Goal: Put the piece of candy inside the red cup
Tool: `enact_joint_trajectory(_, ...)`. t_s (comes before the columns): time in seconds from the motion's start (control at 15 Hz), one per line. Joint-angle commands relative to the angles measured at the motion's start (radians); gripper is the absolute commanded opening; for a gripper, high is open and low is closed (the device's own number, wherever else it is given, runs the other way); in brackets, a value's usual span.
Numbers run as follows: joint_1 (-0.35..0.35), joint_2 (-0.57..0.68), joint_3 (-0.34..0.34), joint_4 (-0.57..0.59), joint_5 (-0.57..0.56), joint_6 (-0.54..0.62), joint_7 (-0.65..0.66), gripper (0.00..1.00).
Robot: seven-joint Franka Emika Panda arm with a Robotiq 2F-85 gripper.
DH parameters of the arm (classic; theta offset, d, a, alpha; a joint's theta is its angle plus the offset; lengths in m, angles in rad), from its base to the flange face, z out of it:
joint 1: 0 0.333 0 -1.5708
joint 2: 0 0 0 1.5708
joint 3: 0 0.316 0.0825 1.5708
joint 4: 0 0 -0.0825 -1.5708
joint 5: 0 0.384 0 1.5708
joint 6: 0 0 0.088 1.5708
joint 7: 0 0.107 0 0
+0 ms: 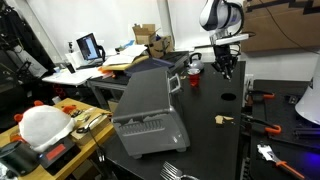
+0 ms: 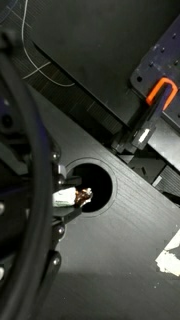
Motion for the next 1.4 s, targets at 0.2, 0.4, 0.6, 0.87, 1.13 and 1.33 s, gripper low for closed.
enact_joint_trajectory(0.2,0.029,-0.149,0.013,-0.061,-0.126,0.0,0.057,0.06)
enact_joint_trajectory(0.4,0.043,-0.181,0.034,-0.055,-0.144,0.006,0.055,0.06)
enact_joint_trajectory(0.6,0.061,-0.196,0.061,-0.042,-0.122,0.025,0.046,0.06)
enact_joint_trajectory(0.87,0.09,-0.198,0.096,-0.035,-0.096,0.124,0.031,0.06)
enact_joint_trajectory(1.13,0.118,-0.18,0.117,-0.011,-0.05,0.232,0.021,0.06)
enact_joint_trajectory(1.33,0.133,-0.174,0.126,0.011,-0.002,0.289,0.019,0.06)
